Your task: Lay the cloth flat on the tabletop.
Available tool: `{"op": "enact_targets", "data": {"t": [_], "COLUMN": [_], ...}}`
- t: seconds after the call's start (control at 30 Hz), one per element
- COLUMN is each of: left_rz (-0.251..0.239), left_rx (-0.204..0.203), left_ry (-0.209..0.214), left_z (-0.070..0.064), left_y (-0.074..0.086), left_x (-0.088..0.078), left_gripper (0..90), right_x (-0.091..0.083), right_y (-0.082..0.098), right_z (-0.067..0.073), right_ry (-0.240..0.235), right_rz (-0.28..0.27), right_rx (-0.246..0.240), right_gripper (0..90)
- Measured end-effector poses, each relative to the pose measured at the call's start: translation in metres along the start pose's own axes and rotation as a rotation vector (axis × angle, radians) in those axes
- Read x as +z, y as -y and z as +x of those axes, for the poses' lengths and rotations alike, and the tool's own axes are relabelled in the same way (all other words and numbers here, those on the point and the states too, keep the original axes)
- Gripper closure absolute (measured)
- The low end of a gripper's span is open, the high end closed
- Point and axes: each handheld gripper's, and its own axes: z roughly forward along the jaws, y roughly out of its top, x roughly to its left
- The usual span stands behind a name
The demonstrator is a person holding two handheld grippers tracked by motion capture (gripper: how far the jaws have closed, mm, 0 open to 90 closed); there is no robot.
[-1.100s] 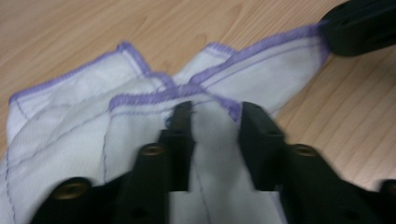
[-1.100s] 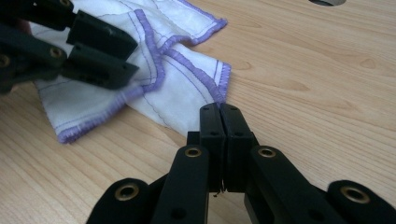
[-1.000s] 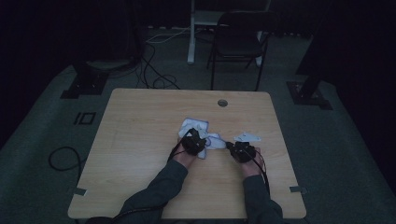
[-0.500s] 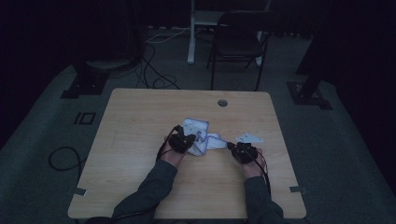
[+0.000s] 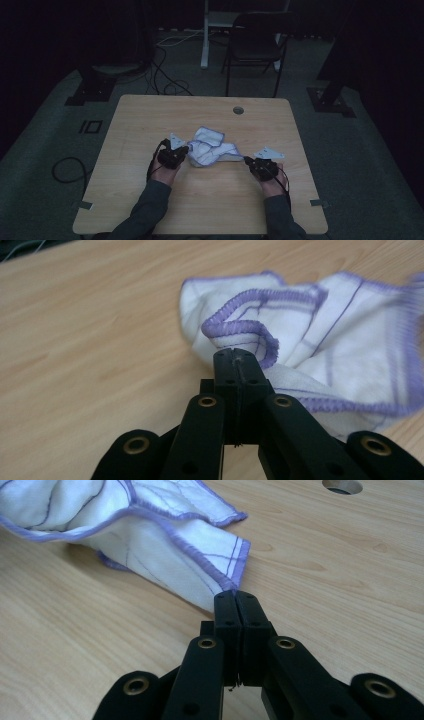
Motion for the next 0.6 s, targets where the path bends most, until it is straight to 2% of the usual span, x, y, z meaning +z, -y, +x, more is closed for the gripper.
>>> {"op": "enact_targets", "data": {"t": [0.23, 0.27, 0.37, 0.5, 0.6], "left_rz": [0.036, 0.043, 0.050, 0.061, 0.079], "left_rx": [-0.019, -0.024, -0.027, -0.035, -0.057], "left_ry": [-0.017, -0.017, -0.014, -0.017, -0.026], "left_z": [0.006, 0.007, 0.008, 0.009, 0.015], "left_y": [0.021, 0.027, 0.032, 0.041, 0.052], "left_x": [-0.005, -0.006, -0.008, -0.013, -0.018], "left_gripper": [90.0, 90.0, 89.8, 86.3, 83.7], "right_x": [-0.006, -0.007, -0.009, -0.011, -0.009], "right_y": [0.004, 0.005, 0.005, 0.004, 0.004], "right_z": [0.005, 0.006, 0.006, 0.004, 0.005], "right_ry": [-0.017, -0.024, -0.022, -0.015, -0.017], "right_rz": [0.011, 0.013, 0.008, -0.006, -0.002], "right_rx": [-0.010, -0.016, -0.013, -0.005, -0.008], "right_gripper": [89.8, 88.6, 85.1, 82.6, 81.0]}}
